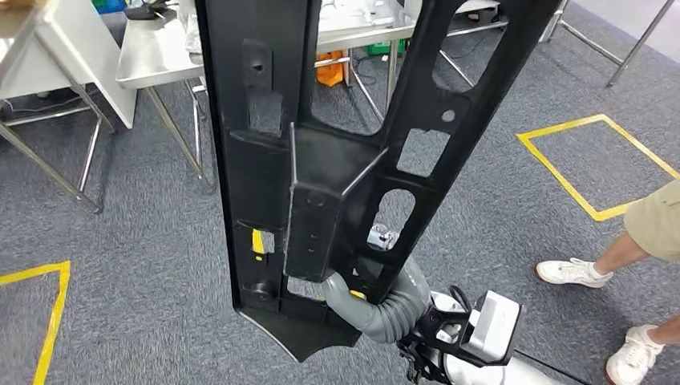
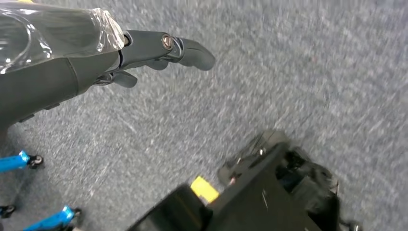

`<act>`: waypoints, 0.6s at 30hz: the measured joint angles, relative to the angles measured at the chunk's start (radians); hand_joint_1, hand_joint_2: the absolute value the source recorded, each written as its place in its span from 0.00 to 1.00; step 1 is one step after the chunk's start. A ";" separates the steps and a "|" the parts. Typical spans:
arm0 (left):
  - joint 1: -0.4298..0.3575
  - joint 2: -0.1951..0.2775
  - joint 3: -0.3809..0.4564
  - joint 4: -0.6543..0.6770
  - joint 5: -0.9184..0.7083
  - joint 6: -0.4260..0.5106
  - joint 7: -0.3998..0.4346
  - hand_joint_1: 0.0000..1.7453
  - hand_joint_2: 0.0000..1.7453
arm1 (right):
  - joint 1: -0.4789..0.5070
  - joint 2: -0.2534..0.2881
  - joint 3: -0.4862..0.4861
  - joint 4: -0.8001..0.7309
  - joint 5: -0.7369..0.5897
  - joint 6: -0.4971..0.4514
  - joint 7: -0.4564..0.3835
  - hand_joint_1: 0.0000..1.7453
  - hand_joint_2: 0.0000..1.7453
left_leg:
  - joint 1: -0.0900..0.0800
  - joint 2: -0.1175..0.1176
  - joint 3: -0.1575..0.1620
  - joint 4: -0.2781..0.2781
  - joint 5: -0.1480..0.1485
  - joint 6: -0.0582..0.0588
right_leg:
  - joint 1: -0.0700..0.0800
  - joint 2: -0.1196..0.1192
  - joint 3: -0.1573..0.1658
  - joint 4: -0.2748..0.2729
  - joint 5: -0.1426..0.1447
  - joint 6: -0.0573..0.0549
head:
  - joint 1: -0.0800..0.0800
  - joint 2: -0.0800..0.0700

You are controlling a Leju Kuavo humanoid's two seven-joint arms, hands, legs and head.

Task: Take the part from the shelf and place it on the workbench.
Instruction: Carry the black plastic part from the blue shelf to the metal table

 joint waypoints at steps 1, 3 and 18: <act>-0.003 0.000 0.000 0.000 0.000 0.000 -0.002 0.00 1.00 | 0.001 0.000 0.000 0.000 -0.002 0.000 0.000 1.00 1.00 | 0.002 0.003 -0.036 0.074 -0.029 -0.005 | 0.000 0.001 0.000 0.000 -0.001 -0.001 | -0.001 0.000; -0.009 0.000 0.001 0.000 0.001 0.001 -0.004 0.00 1.00 | 0.002 0.000 0.000 0.000 -0.002 0.000 0.000 1.00 1.00 | 0.004 0.006 -0.075 0.149 -0.043 -0.007 | 0.001 0.007 0.001 0.000 -0.001 -0.002 | 0.000 0.000; 0.009 -0.001 0.001 0.000 0.002 0.001 0.000 0.00 1.00 | 0.003 0.000 -0.011 -0.002 0.009 -0.007 -0.005 1.00 1.00 | 0.004 0.008 0.088 -0.184 0.097 0.047 | 0.000 0.004 -0.147 0.291 -0.128 0.045 | 0.004 0.000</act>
